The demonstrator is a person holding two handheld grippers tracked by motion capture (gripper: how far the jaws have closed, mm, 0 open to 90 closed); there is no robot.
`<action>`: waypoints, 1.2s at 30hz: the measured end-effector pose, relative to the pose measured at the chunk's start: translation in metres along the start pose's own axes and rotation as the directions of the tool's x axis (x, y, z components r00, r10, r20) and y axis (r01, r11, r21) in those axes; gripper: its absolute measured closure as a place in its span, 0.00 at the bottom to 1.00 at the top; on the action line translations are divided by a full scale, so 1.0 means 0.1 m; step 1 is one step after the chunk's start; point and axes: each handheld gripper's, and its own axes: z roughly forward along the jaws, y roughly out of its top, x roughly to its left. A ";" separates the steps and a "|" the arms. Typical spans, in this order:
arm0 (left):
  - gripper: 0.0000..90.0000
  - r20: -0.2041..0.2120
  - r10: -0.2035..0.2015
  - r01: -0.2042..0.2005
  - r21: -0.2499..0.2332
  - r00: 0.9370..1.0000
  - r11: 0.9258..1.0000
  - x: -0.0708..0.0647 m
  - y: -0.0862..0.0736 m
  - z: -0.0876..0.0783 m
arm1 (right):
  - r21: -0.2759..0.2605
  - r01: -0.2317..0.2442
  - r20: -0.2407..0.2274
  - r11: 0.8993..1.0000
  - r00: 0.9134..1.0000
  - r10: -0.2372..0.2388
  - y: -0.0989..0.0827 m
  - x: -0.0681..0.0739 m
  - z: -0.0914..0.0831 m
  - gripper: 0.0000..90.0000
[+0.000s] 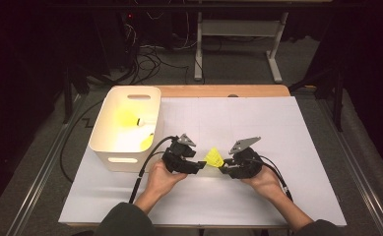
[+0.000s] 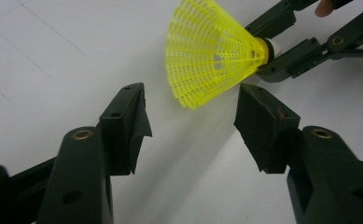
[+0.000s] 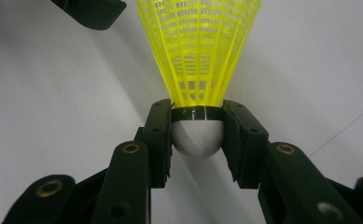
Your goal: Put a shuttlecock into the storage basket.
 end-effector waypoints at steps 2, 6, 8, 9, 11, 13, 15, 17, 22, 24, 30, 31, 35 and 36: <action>0.50 0.005 0.005 -0.005 0.001 1.000 1.000 -0.01 0.00 -0.01 | 0.005 0.002 -0.005 1.000 1.000 -0.002 0.01 0.02 0.00 0.73; 0.52 0.009 0.011 -0.011 0.010 1.000 1.000 -0.02 0.01 -0.01 | 0.004 0.013 -0.013 1.000 1.000 -0.013 0.02 0.04 0.02 0.73; 0.53 0.008 0.013 -0.013 0.012 1.000 1.000 -0.02 0.00 0.00 | 0.006 0.015 -0.014 1.000 1.000 -0.015 0.03 0.04 0.03 0.73; 0.53 0.008 0.015 -0.015 0.014 1.000 1.000 -0.02 0.00 0.01 | 0.008 0.011 -0.016 1.000 1.000 -0.011 0.03 0.05 0.03 0.73; 0.54 0.011 0.016 -0.016 0.020 1.000 1.000 -0.02 0.00 0.02 | 0.007 0.017 -0.021 1.000 1.000 -0.017 0.04 0.05 0.03 0.73; 0.55 0.013 0.020 -0.020 0.021 1.000 1.000 -0.03 0.01 0.03 | 0.010 0.015 -0.025 1.000 1.000 -0.015 0.04 0.05 0.04 0.73; 0.56 0.020 0.016 -0.016 0.020 1.000 1.000 -0.03 0.01 0.03 | 0.014 0.019 -0.027 1.000 0.999 -0.018 0.05 0.06 0.04 0.73; 0.57 0.026 0.016 -0.017 0.019 1.000 1.000 -0.02 0.01 0.03 | 0.014 0.018 -0.029 1.000 0.999 -0.017 0.05 0.07 0.05 0.73; 0.62 0.026 0.025 -0.026 0.020 0.999 0.999 -0.04 0.01 0.03 | 0.012 0.030 -0.035 0.999 0.999 -0.030 0.07 0.07 0.06 0.73; 0.64 0.022 0.031 -0.032 0.023 0.999 0.999 -0.04 0.00 0.03 | 0.015 0.031 -0.037 0.999 0.999 -0.030 0.08 0.08 0.07 0.73; 0.71 0.021 0.049 -0.049 0.035 0.999 0.998 -0.06 0.00 0.05 | 0.023 0.023 -0.040 0.999 0.999 -0.022 0.08 0.09 0.08 0.73; 0.72 0.024 0.050 -0.051 0.036 0.998 0.998 -0.06 0.00 0.05 | 0.023 0.023 -0.040 0.999 0.999 -0.022 0.08 0.09 0.08 0.73; 0.79 0.029 0.059 -0.061 0.040 0.998 0.997 -0.07 0.00 0.06 | 0.028 0.021 -0.038 0.999 0.999 -0.020 0.09 0.09 0.08 0.73; 0.80 0.028 0.062 -0.063 0.040 0.998 0.997 -0.07 0.00 0.06 | 0.027 0.016 -0.038 1.000 0.999 -0.015 0.09 0.09 0.08 0.73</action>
